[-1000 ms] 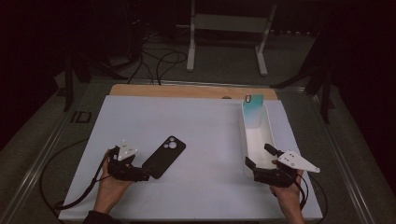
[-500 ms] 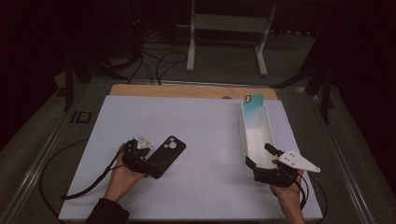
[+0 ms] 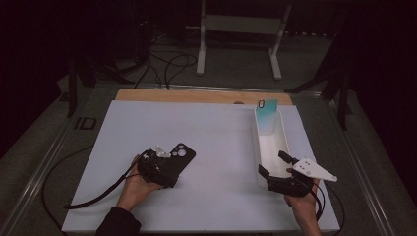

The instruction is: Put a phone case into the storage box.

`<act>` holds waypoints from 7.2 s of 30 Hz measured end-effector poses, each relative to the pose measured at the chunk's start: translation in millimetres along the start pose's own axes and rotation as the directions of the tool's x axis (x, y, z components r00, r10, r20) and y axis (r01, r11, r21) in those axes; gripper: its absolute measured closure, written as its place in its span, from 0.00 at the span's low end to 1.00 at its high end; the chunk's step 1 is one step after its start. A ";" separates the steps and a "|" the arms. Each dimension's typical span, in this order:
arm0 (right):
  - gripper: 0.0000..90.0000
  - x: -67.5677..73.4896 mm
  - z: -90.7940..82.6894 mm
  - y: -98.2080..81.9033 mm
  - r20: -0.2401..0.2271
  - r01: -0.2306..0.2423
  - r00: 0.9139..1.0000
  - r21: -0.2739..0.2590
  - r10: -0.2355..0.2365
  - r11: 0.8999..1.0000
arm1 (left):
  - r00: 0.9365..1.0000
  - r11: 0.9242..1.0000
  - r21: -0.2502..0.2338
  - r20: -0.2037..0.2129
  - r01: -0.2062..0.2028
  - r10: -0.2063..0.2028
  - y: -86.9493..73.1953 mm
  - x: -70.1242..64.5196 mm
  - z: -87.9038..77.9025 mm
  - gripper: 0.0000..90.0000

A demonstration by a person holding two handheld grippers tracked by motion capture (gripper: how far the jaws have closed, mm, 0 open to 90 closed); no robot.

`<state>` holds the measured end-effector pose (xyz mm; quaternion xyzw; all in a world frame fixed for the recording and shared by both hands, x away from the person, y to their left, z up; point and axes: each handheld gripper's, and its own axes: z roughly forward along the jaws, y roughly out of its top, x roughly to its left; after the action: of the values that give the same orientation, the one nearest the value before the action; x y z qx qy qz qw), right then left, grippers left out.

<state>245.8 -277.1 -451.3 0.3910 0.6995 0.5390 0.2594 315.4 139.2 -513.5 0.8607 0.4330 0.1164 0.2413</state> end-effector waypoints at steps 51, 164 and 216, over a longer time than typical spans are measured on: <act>0.11 1.0 10.0 7.4 -0.043 -0.050 0.998 0.036 0.052 0.998 | 0.997 0.983 -0.166 0.000 0.075 -0.076 3.5 -0.6 -32.0 0.18; 0.96 81.8 121.1 96.1 -0.378 -0.058 0.916 0.211 0.136 0.976 | 0.982 0.871 -0.489 0.135 -0.051 0.134 57.2 -59.0 -82.3 0.12; 0.66 65.2 90.4 99.7 -0.591 0.118 0.806 0.093 -0.040 0.989 | 0.857 0.853 -0.518 0.409 -0.065 0.314 45.3 -62.1 -70.0 0.88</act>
<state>306.9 -162.1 -377.8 0.1915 0.7933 0.5772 0.0280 280.8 88.5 -429.6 0.8129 0.2263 0.0288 0.5359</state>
